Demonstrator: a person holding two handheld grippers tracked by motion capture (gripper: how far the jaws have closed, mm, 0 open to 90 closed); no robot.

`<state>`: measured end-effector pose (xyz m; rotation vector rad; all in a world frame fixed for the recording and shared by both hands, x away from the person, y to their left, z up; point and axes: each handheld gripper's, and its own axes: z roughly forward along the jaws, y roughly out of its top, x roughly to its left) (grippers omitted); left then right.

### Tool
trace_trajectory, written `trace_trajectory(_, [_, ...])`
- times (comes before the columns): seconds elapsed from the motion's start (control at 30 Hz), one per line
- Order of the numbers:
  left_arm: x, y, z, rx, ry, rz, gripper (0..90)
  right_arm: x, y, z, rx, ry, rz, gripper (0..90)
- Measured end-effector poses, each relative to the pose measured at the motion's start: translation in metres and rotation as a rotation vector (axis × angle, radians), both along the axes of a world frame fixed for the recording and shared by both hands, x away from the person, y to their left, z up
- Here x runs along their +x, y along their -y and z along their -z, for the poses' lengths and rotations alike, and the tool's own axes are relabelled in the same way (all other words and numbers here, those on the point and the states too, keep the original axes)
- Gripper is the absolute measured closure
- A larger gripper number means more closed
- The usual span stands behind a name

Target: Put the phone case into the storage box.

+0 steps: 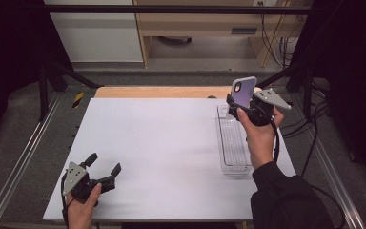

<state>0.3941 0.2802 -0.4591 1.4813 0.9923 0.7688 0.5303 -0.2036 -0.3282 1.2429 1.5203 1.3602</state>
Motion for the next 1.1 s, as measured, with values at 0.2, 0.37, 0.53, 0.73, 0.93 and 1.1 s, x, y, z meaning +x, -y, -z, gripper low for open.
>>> trace_trajectory(0.2, [0.000,-0.002,0.001,-0.005,0.000,-0.004,3.2,0.020,0.007,0.009,0.009,-0.008,0.088,17.4])
trace_trajectory(0.37, [0.001,-0.005,0.001,-0.014,-0.002,-0.012,3.2,0.038,0.007,0.020,0.049,-0.017,0.154,17.4])
trace_trajectory(0.53, [0.002,-0.006,0.001,-0.016,-0.002,-0.011,3.2,0.054,0.007,0.027,0.043,-0.026,0.184,17.4])
trace_trajectory(0.73, [0.004,-0.012,0.001,-0.028,-0.001,-0.029,3.1,0.066,0.003,0.034,0.027,-0.034,0.196,17.3])
trace_trajectory(0.93, [0.004,-0.011,0.001,-0.024,0.000,-0.025,3.2,0.072,0.002,0.042,0.018,-0.046,0.212,17.3])
trace_trajectory(1.1, [0.004,-0.010,0.001,-0.020,-0.001,-0.019,3.1,0.074,-0.002,0.046,0.002,-0.056,0.213,17.3])
